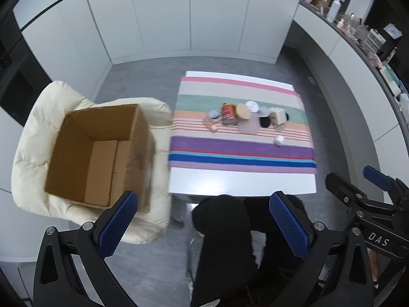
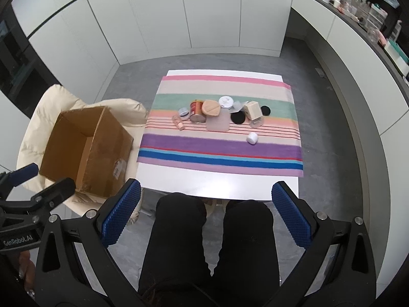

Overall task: Organize objects
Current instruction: 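Move both tools toward the striped cloth with the small items, then grasp the clear glass jar with the left tool while the right tool grasps the white cap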

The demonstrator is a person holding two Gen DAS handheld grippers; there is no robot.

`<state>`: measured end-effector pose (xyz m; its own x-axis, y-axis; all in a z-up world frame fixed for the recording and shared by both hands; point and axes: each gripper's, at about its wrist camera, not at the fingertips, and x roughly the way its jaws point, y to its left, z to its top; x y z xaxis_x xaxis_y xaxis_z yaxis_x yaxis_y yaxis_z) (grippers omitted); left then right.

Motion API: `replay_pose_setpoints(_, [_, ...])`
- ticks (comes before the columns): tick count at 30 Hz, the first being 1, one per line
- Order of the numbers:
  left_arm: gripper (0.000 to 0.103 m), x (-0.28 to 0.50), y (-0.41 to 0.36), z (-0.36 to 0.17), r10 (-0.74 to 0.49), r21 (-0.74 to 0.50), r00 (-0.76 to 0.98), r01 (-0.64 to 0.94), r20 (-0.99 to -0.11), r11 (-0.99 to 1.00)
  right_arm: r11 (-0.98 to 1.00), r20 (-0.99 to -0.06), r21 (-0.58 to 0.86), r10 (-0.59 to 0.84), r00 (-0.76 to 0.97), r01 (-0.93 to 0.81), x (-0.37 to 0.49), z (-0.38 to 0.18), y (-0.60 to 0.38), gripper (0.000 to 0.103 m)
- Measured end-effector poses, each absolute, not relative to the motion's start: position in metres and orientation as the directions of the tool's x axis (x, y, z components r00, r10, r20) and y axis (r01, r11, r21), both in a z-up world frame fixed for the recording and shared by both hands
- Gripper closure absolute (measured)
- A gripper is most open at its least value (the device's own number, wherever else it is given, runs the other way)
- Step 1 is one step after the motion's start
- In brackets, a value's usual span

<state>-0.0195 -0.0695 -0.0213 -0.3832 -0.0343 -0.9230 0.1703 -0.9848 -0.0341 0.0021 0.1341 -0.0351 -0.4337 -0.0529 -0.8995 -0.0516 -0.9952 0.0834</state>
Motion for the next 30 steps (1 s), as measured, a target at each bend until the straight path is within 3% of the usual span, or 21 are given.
replay_pose_setpoints(11, [0.001,-0.046,-0.012,-0.042,0.007,-0.067,-0.382,0.144,-0.924,-0.987,-0.989,-0.899,0.1,-0.043,-0.435,-0.109,-0.002,-0.059,0.203,0.0])
replay_pose_setpoints(30, [0.001,-0.131,0.037,-0.117,0.052,-0.083,-0.376,0.065,-0.925,-0.994,-0.978,-0.936,0.088,-0.017,-0.352,-0.188,-0.057,-0.147,0.27,0.0])
